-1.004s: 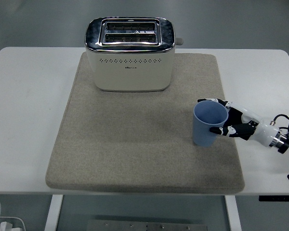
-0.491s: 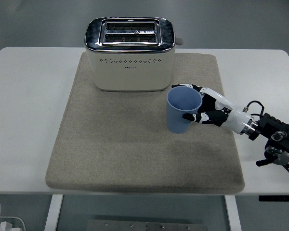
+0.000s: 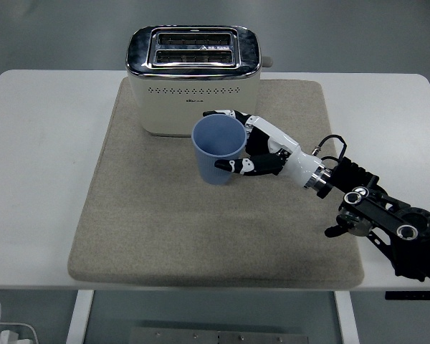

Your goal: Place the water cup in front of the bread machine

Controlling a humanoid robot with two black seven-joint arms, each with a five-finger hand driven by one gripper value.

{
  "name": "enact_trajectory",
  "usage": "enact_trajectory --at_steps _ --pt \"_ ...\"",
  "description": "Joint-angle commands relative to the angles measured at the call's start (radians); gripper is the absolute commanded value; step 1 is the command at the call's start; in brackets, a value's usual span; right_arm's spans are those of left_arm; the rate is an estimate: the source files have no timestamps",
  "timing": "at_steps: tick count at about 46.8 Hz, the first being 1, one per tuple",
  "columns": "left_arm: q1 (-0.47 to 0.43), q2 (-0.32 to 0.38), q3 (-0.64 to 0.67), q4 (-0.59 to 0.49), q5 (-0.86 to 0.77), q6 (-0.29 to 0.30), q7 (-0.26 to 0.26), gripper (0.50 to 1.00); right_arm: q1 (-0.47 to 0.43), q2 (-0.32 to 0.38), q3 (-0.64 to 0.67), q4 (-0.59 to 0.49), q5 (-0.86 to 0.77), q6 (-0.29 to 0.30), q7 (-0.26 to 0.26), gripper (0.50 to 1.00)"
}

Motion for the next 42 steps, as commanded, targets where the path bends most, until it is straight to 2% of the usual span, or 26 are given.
enact_trajectory --at_steps 1,9,14,19,28,33,37,42 --pt "0.000 0.000 0.000 0.000 0.000 0.000 0.000 1.000 0.000 0.026 0.000 -0.001 -0.005 -0.032 0.000 0.746" --pt "0.000 0.000 0.000 0.000 0.000 0.000 0.000 1.000 0.001 0.070 0.000 -0.006 -0.020 -0.102 0.000 0.758" --pt "0.000 0.000 0.000 0.000 0.000 0.000 0.000 1.000 0.001 0.109 -0.003 -0.014 -0.026 -0.150 0.000 0.784" --pt "0.000 0.000 0.000 0.000 0.000 0.000 0.000 1.000 -0.002 0.140 -0.032 -0.018 -0.052 -0.188 -0.023 0.799" --pt "0.000 0.000 0.000 0.000 0.000 0.000 0.000 1.000 -0.003 0.146 -0.123 -0.021 -0.054 -0.269 -0.023 0.817" --pt "0.000 0.000 0.000 0.000 0.000 0.000 0.000 1.000 -0.002 0.146 -0.129 -0.044 -0.054 -0.286 -0.026 0.823" --pt "0.000 0.000 0.000 0.000 0.000 0.000 0.000 1.000 -0.002 0.146 -0.125 -0.055 -0.054 -0.299 -0.060 0.827" --pt "0.000 0.000 0.000 0.000 0.000 0.000 0.000 1.000 -0.002 0.146 -0.112 -0.057 -0.052 -0.308 -0.097 0.858"
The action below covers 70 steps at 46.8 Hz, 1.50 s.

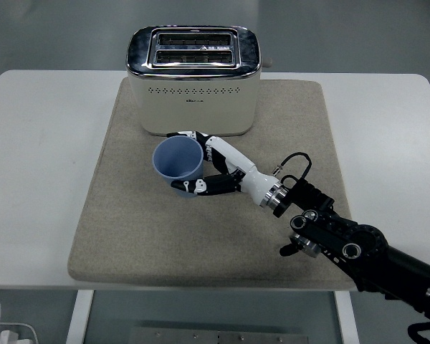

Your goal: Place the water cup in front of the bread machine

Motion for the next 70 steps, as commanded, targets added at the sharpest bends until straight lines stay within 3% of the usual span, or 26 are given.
enact_trajectory --at_steps 1,5,9,11,39,47,56,70 --pt "0.000 0.000 0.000 0.000 0.000 0.000 0.000 1.000 0.000 0.000 0.010 0.000 0.003 -0.006 -0.023 0.858" --pt "0.000 0.000 0.000 0.000 0.000 0.000 0.000 1.000 0.000 0.000 0.010 0.000 0.005 -0.008 -0.026 0.862" --pt "0.000 0.000 0.000 0.000 0.000 0.000 0.000 1.000 0.002 0.000 0.008 0.000 0.012 -0.003 -0.026 0.921" --pt "0.000 0.000 0.000 0.000 0.000 0.000 0.000 1.000 0.002 0.000 0.010 0.001 0.014 0.004 -0.026 0.926" --pt "0.000 0.000 0.000 0.000 0.000 0.000 0.000 1.000 0.027 -0.050 0.094 0.001 0.031 0.153 -0.026 0.928" --pt "0.000 0.000 0.000 0.000 0.000 0.000 0.000 1.000 0.030 -0.099 0.137 0.001 0.031 0.231 -0.025 0.928" --pt "0.000 0.000 0.000 0.000 0.000 0.000 -0.001 1.000 0.027 -0.173 0.161 0.007 0.034 0.379 -0.012 0.928" --pt "0.000 0.000 0.000 0.000 0.000 0.000 0.000 1.000 0.028 -0.319 0.189 -0.002 0.095 0.514 0.011 0.928"
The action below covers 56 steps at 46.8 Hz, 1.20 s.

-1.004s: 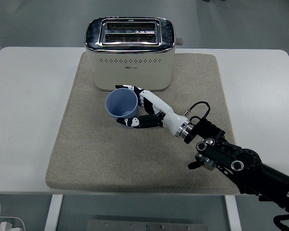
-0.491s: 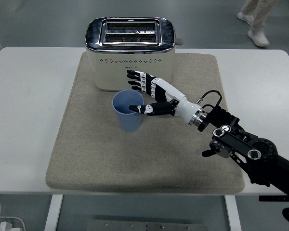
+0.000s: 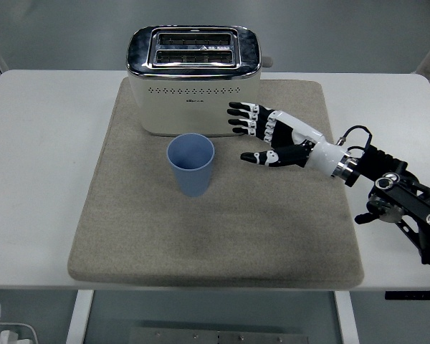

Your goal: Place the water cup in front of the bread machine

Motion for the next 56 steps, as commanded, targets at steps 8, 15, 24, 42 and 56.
enact_trajectory --at_steps 8,15,24,42,56 --pt "0.000 0.000 0.000 0.000 0.000 0.000 0.000 1.000 0.018 -0.094 0.028 -0.046 0.072 0.034 -0.003 0.928" --pt "0.000 0.000 0.000 0.000 0.000 0.000 0.000 1.000 0.073 -0.098 0.031 -0.121 0.152 -0.005 -0.020 0.928" --pt "0.000 0.000 0.000 0.000 0.000 0.000 0.000 1.000 0.148 -0.075 0.031 -0.230 0.233 -0.075 -0.112 0.928" --pt "0.000 0.000 0.000 0.000 0.000 0.000 0.000 1.000 0.210 -0.006 0.032 -0.307 0.401 -0.235 -0.347 0.928" --pt "0.000 0.000 0.000 0.000 0.000 0.000 0.000 1.000 0.276 0.081 0.031 -0.382 0.549 -0.272 -0.413 0.928"
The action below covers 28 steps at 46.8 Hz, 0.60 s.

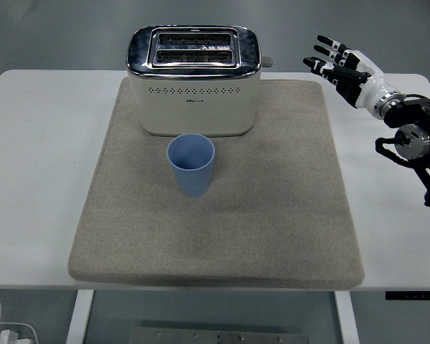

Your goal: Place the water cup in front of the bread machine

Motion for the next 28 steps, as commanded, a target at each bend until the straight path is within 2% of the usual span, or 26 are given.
enact_trajectory --at_steps 1,7,15,28 --pt "0.000 0.000 0.000 0.000 0.000 0.000 0.000 1.000 0.031 0.022 -0.001 -0.035 0.033 -0.002 -0.001 0.928" --pt "0.000 0.000 0.000 0.000 0.000 0.000 0.000 1.000 0.050 0.053 -0.001 -0.078 0.044 -0.027 0.009 0.930" --pt "0.000 0.000 0.000 0.000 0.000 0.000 0.000 1.000 0.044 0.079 -0.003 -0.082 0.045 -0.033 0.011 0.928" --pt "0.000 0.000 0.000 0.000 0.000 0.000 -0.002 1.000 0.036 0.085 0.000 -0.084 0.075 -0.048 0.013 0.928"
